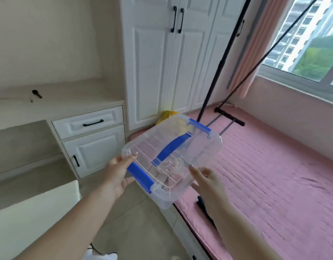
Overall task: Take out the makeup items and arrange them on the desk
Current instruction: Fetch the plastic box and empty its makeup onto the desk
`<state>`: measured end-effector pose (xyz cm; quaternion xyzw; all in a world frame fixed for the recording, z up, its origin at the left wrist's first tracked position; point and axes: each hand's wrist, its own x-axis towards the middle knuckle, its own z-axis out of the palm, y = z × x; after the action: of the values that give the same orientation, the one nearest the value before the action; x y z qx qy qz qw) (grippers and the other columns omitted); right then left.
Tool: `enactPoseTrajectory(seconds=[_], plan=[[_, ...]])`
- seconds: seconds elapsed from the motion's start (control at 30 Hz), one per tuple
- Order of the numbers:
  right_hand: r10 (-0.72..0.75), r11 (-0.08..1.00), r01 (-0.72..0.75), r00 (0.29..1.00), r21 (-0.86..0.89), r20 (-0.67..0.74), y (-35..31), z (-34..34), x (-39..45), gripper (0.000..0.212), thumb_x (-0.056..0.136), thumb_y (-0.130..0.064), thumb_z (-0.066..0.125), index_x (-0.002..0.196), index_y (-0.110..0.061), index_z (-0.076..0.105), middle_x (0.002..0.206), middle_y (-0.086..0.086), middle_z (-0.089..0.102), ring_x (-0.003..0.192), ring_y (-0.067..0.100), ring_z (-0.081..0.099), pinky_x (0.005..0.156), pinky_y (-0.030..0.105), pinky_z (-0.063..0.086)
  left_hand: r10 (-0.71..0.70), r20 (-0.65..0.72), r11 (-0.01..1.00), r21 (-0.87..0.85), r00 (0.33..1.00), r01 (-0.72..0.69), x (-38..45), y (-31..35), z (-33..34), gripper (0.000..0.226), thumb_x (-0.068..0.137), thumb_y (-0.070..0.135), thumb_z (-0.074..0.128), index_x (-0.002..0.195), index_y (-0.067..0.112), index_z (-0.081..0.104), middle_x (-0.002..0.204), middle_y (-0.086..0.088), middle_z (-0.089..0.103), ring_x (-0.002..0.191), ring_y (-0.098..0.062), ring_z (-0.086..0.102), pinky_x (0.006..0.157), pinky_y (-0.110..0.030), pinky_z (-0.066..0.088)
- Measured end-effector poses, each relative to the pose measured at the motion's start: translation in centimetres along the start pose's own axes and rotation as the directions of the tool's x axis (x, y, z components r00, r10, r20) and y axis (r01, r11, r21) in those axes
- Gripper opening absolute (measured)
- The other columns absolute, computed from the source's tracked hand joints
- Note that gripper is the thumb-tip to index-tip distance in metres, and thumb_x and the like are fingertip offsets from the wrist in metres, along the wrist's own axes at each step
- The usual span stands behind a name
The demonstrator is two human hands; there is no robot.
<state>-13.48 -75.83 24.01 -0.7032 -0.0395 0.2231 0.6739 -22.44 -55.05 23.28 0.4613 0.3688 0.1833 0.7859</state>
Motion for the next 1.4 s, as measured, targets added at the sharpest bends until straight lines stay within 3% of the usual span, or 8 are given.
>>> enactPoseTrajectory(seconds=[0.1,0.23,0.5,0.6,0.87,1.03,1.27,1.4], plan=[[0.005,0.997,0.002,0.996,-0.081,0.084,-0.1,1.9,6.2,0.050,0.069,-0.050,0.073,0.095,-0.008,0.065,0.094,0.009,0.071,0.089,0.023,0.069,0.091,0.048,0.052,0.024,-0.113,0.999,-0.028,0.993,-0.027,3.8,0.6,0.1,0.012,0.086,0.017,0.066,0.083,0.012,0.054,0.086,-0.009,0.055,0.093,-0.030,0.058,0.085,-0.050,0.052],[0.015,0.992,0.019,0.961,-0.121,0.277,-1.5,5.3,13.4,0.027,0.078,-0.035,0.073,0.088,-0.010,0.071,0.087,0.010,0.075,0.086,0.027,0.070,0.090,0.055,0.051,0.031,-0.267,0.997,-0.063,0.963,-0.049,7.7,1.7,-0.7,0.018,0.084,0.020,0.067,0.088,0.009,0.053,0.096,-0.014,0.057,0.096,-0.031,0.059,0.091,-0.050,0.051],[0.103,0.990,-0.032,0.823,-0.136,0.559,-2.4,14.5,24.0,0.063,0.063,-0.051,0.080,0.103,-0.005,0.064,0.100,0.015,0.072,0.090,0.031,0.071,0.083,0.051,0.056,0.089,-0.481,0.992,-0.032,0.872,-0.119,13.4,5.7,-4.0,0.027,0.086,0.028,0.066,0.101,0.008,0.055,0.111,-0.015,0.067,0.098,-0.025,0.066,0.077,-0.039,0.056],[0.123,0.990,-0.052,0.786,-0.134,0.606,-2.4,18.8,27.4,0.056,0.067,-0.042,0.080,0.100,0.000,0.062,0.097,0.017,0.072,0.088,0.031,0.071,0.076,0.043,0.058,0.086,-0.524,0.991,-0.041,0.848,-0.125,16.8,7.5,-6.3,0.035,0.085,0.028,0.067,0.107,0.004,0.055,0.111,-0.018,0.067,0.098,-0.028,0.067,0.067,-0.035,0.056],[0.126,0.984,-0.026,0.798,-0.175,0.589,-4.0,33.7,36.4,0.052,0.060,-0.051,0.075,0.087,-0.007,0.065,0.085,0.011,0.074,0.084,0.029,0.071,0.085,0.053,0.055,0.081,-0.594,0.989,-0.055,0.801,-0.141,30.0,14.8,-13.8,0.020,0.087,0.027,0.064,0.098,0.013,0.056,0.109,-0.013,0.066,0.102,-0.028,0.063,0.094,-0.046,0.050],[0.142,0.990,-0.129,0.821,-0.063,0.553,-6.7,42.3,40.9,0.022,0.084,-0.023,0.069,0.088,-0.004,0.058,0.084,0.009,0.060,0.089,0.024,0.068,0.070,0.032,0.059,0.063,-0.581,0.996,-0.021,0.812,-0.092,37.2,21.0,-17.9,0.030,0.088,0.031,0.063,0.110,0.013,0.055,0.107,-0.010,0.064,0.091,-0.020,0.061,0.073,-0.038,0.054],[0.178,0.980,-0.201,0.858,-0.003,0.482,-8.2,52.0,46.8,0.021,0.084,-0.021,0.069,0.091,-0.005,0.058,0.092,0.014,0.063,0.092,0.026,0.068,0.079,0.039,0.057,0.049,-0.441,0.994,-0.064,0.896,-0.086,45.5,26.2,-19.5,0.034,0.086,0.022,0.067,0.114,0.037,0.053,0.113,-0.008,0.066,0.105,-0.029,0.064,0.077,-0.041,0.057],[0.204,0.971,-0.239,0.865,0.019,0.457,-8.2,56.6,51.0,0.028,0.084,-0.023,0.068,0.095,-0.001,0.057,0.102,0.019,0.065,0.096,0.026,0.068,0.077,0.034,0.057,0.077,-0.454,0.994,-0.030,0.888,-0.102,51.4,28.7,-20.7,0.026,0.086,0.014,0.066,0.104,0.031,0.058,0.115,-0.024,0.062,0.091,-0.030,0.066,0.073,-0.038,0.058]])
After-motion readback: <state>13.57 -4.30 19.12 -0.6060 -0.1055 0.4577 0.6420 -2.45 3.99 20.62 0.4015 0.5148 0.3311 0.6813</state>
